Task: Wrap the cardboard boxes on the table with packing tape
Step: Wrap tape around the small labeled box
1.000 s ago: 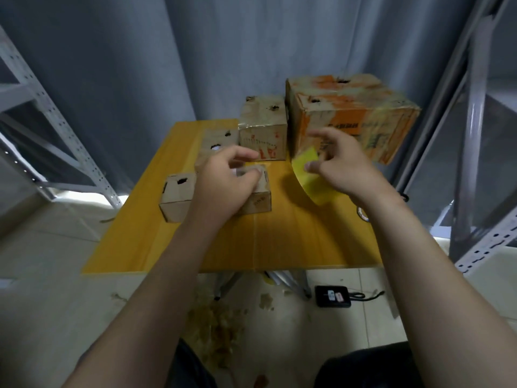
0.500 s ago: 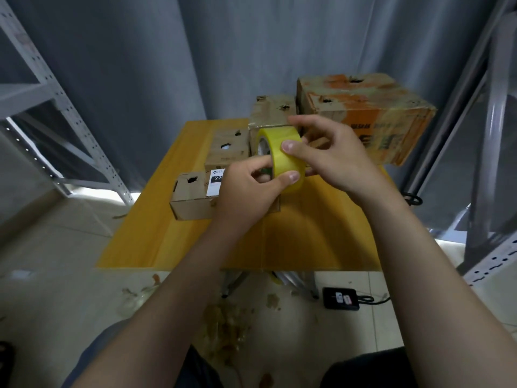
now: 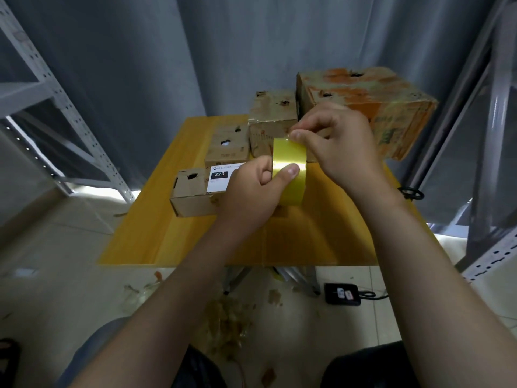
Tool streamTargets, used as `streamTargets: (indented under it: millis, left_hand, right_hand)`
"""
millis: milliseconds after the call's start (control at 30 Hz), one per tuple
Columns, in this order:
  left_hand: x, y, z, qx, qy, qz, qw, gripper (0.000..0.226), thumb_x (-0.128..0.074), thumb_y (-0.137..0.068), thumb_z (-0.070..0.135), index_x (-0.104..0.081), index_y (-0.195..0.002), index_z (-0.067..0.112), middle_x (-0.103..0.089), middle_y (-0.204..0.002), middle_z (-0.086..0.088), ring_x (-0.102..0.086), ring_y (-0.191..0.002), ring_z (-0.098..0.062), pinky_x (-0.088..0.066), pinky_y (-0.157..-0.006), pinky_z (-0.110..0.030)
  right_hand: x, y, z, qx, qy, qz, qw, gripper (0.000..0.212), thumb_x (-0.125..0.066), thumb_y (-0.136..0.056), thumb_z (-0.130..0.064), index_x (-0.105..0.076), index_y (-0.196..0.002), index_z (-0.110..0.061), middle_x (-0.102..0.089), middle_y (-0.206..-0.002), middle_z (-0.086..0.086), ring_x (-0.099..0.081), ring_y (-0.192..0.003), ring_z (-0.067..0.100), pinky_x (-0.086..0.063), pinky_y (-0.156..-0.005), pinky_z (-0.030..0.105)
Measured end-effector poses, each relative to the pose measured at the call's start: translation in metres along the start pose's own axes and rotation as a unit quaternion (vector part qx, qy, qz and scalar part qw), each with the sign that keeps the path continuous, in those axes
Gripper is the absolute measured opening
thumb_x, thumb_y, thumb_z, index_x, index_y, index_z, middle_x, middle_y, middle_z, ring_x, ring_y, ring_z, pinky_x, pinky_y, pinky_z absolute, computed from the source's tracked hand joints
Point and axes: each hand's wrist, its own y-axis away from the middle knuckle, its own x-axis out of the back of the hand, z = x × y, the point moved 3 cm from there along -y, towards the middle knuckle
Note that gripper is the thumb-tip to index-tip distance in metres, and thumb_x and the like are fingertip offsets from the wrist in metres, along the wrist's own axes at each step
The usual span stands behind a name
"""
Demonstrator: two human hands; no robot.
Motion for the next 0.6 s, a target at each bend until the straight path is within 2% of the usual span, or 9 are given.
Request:
streamTargets:
  millis: [67, 100, 133, 200, 267, 300, 400, 500, 600]
  left_hand:
    - [0.002, 0.001, 0.004, -0.004, -0.014, 0.015, 1.0, 0.047, -0.064, -0.093, 0.048, -0.047, -0.067, 0.013, -0.047, -0.053, 0.008, -0.046, -0.05, -0.009, -0.042, -0.051, -0.024]
    - [0.003, 0.001, 0.007, -0.003, -0.024, 0.02, 1.0, 0.048, -0.066, -0.095, 0.045, -0.039, -0.064, 0.021, -0.038, -0.049, 0.012, -0.038, -0.046, -0.005, -0.032, -0.047, -0.017]
    - [0.004, 0.002, 0.01, -0.002, -0.036, 0.022, 0.999, 0.049, -0.067, -0.096, 0.044, -0.035, -0.064, 0.024, -0.035, -0.049, 0.014, -0.036, -0.046, -0.003, -0.029, -0.046, -0.017]
    - [0.004, 0.003, 0.014, 0.006, -0.052, 0.014, 0.999, 0.048, -0.065, -0.093, 0.052, -0.043, -0.068, 0.016, -0.043, -0.055, 0.01, -0.044, -0.052, -0.004, -0.04, -0.052, -0.031]
    - [0.002, 0.004, 0.019, 0.026, -0.054, -0.022, 0.998, 0.059, -0.055, -0.087, 0.063, -0.059, -0.092, 0.005, -0.068, -0.076, -0.009, -0.068, -0.073, -0.021, -0.056, -0.071, -0.049]
    - [0.003, 0.004, 0.021, 0.036, -0.062, -0.034, 0.997, 0.064, -0.05, -0.086, 0.066, -0.062, -0.104, 0.006, -0.074, -0.088, -0.013, -0.072, -0.084, -0.027, -0.057, -0.08, -0.054]
    - [0.011, 0.004, 0.018, 0.069, -0.101, -0.033, 0.992, 0.059, -0.043, -0.09, 0.069, -0.062, -0.111, 0.017, -0.078, -0.088, -0.003, -0.073, -0.087, -0.021, -0.057, -0.086, -0.049]
    - [0.017, 0.006, 0.006, 0.146, -0.071, -0.037, 0.986, 0.045, -0.04, -0.105, 0.06, -0.067, -0.099, 0.025, -0.075, -0.067, 0.01, -0.066, -0.07, 0.003, -0.05, -0.071, -0.024]
    - [0.019, 0.012, 0.001, 0.155, -0.038, -0.033, 0.987, 0.032, -0.044, -0.106, 0.057, -0.054, -0.083, 0.037, -0.066, -0.061, 0.015, -0.063, -0.063, 0.005, -0.042, -0.052, -0.016]
  right_hand:
    - [0.0, 0.003, -0.001, 0.008, 0.029, 0.002, 1.0, 0.005, -0.077, -0.092, -0.021, -0.08, -0.092, -0.018, -0.065, -0.091, -0.01, -0.06, -0.083, 0.005, -0.05, -0.074, 0.022]
    - [-0.001, 0.004, -0.001, 0.011, 0.029, 0.007, 0.999, 0.007, -0.077, -0.093, -0.022, -0.081, -0.093, -0.017, -0.062, -0.088, -0.014, -0.06, -0.082, 0.003, -0.05, -0.073, 0.022]
    - [-0.001, 0.004, -0.002, 0.016, 0.024, 0.014, 0.999, 0.008, -0.077, -0.092, -0.022, -0.081, -0.093, -0.016, -0.06, -0.086, -0.016, -0.059, -0.08, 0.001, -0.048, -0.071, 0.02]
    - [-0.003, 0.004, -0.004, 0.024, 0.012, 0.029, 0.999, 0.009, -0.077, -0.091, -0.019, -0.081, -0.091, -0.011, -0.061, -0.084, -0.012, -0.057, -0.077, 0.001, -0.046, -0.069, 0.017]
    - [-0.007, 0.005, -0.007, 0.02, -0.008, 0.037, 0.999, 0.01, -0.078, -0.09, -0.015, -0.081, -0.091, -0.005, -0.064, -0.086, -0.003, -0.057, -0.077, 0.003, -0.045, -0.069, 0.017]
    - [-0.008, 0.005, -0.008, 0.017, -0.021, 0.037, 0.999, 0.01, -0.078, -0.09, -0.013, -0.08, -0.091, -0.003, -0.066, -0.086, 0.001, -0.058, -0.077, 0.004, -0.045, -0.069, 0.015]
    - [-0.01, 0.005, -0.017, 0.02, -0.054, 0.065, 0.996, 0.005, -0.078, -0.09, -0.013, -0.079, -0.09, -0.007, -0.065, -0.084, -0.001, -0.058, -0.075, -0.002, -0.043, -0.07, 0.011]
    - [-0.011, 0.0, -0.026, 0.045, -0.07, 0.071, 0.994, 0.003, -0.078, -0.09, -0.019, -0.076, -0.092, -0.021, -0.068, -0.085, -0.004, -0.062, -0.079, -0.003, -0.046, -0.071, 0.012]
    - [-0.019, -0.005, -0.017, -0.027, -0.122, 0.044, 0.991, 0.005, -0.079, -0.091, -0.02, -0.076, -0.088, -0.023, -0.073, -0.087, 0.001, -0.066, -0.075, 0.008, -0.054, -0.068, 0.024]
